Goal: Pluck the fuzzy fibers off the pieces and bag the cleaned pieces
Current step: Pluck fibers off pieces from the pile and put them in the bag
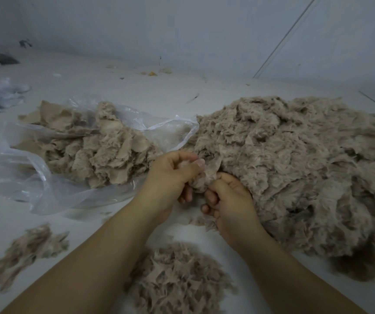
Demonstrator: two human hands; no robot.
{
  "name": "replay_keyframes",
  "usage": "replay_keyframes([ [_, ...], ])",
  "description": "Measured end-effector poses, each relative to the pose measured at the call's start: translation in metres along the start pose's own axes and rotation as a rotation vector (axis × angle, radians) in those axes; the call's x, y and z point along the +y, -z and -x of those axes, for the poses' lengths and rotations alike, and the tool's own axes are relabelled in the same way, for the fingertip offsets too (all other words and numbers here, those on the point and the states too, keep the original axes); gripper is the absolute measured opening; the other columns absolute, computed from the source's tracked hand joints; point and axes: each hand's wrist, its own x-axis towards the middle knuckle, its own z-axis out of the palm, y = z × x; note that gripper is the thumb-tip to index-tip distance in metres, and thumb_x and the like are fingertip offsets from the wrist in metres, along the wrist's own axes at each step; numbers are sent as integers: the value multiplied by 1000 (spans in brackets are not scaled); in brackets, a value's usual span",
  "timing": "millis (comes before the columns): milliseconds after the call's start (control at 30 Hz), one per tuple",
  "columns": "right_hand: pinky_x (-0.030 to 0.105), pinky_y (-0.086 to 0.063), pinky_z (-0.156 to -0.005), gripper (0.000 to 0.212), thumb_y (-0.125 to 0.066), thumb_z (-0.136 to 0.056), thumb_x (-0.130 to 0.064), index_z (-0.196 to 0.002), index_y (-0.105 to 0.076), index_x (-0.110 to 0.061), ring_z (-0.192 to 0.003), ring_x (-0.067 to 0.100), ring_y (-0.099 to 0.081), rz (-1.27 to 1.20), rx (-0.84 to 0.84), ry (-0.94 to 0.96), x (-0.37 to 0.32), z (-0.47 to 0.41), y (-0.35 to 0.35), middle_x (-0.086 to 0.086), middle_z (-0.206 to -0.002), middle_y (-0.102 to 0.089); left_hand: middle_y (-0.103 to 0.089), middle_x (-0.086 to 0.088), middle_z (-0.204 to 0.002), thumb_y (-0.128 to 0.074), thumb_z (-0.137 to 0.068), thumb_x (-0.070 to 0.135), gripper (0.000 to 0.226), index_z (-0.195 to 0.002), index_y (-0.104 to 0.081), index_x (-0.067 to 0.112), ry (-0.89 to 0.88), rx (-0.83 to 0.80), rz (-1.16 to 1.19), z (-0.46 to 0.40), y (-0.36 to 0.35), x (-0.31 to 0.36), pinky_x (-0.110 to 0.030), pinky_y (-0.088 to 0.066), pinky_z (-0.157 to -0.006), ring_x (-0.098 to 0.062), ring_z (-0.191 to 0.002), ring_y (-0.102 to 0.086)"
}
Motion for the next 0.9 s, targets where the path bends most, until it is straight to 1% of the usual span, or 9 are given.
replay_keyframes([
  [100, 23, -40, -44, 25, -42, -96, -1, -81, -57, -15, -45, 8, -37, -18, 18, -20, 0, -1, 0, -1, -51, -40, -62, 3, -58, -68, -90, 13, 11, -97, -67, 6, 45, -32, 24, 0, 1, -1, -19, -31, -37, -16, -35, -42],
  [233, 23, -42, -44, 20, -44, -98, -3, -102, -63, -9, -44, 8, -43, -12, 25, -22, -1, -1, -1, 0, -51, -46, -57, 4, -51, -63, -90, 3, 15, -104, -67, 8, 53, -84, -18, -2, 7, -2, -23, -35, -41, -15, -40, -46],
  [367, 22, -46, -45, 46, -46, -97, -3, -67, -73, -25, -43, 8, -47, 11, -20, -21, -4, 2, -3, 1, -52, -54, -68, -14, -72, -64, -93, 25, 22, -96, -70, 5, 88, -217, 3, -3, 8, -2, -38, -51, -69, -24, -64, -62],
  [500, 24, -49, -48, 44, -51, -99, -10, -62, -71, -23, -40, 7, -47, -5, -45, -20, -5, 3, -2, 4, -55, -58, -61, -15, -59, -68, -89, 18, 21, -92, -68, -3, 94, -243, -30, -3, 3, -5, -30, -53, -55, -24, -51, -58],
  [567, 24, -49, -47, 38, -52, -98, -7, -68, -73, -20, -40, 7, -47, -23, -22, -14, -3, 2, -2, 8, -58, -59, -62, -13, -58, -69, -88, 8, 9, -82, -67, 1, 42, -165, -49, -4, 3, -5, -26, -51, -52, -21, -48, -56],
  [667, 23, -51, -50, 40, -48, -96, 0, -74, -76, -18, -45, 6, -54, -18, -11, 0, -1, -1, 0, 11, -61, -63, -65, -5, -59, -64, -90, -1, 20, -72, -65, 8, -26, -42, -76, -7, 5, -6, -22, -49, -48, -14, -48, -57],
  [767, 23, -52, -53, 42, -50, -96, -1, -73, -78, -21, -46, 5, -52, -5, -39, 15, 1, -1, 1, 11, -65, -66, -61, -5, -63, -68, -90, 20, 24, -75, -61, 3, -50, 4, -60, -6, 5, -2, -24, -49, -54, -16, -57, -56],
  [833, 23, -52, -54, 36, -54, -97, -4, -75, -78, -20, -45, 5, -47, 6, -56, 28, 1, -1, 1, 9, -64, -62, -61, -10, -68, -74, -78, 42, 49, -83, -57, -5, -33, -34, -96, -4, 4, -1, -32, -49, -61, -20, -62, -56],
  [900, 23, -51, -54, 30, -56, -97, -7, -82, -80, -18, -46, 5, -45, 33, -77, 51, 2, -1, 1, 10, -63, -55, -61, -12, -70, -80, -72, 43, 55, -87, -57, -4, -39, -33, -223, -4, 0, -3, -35, -47, -59, -21, -62, -56],
])
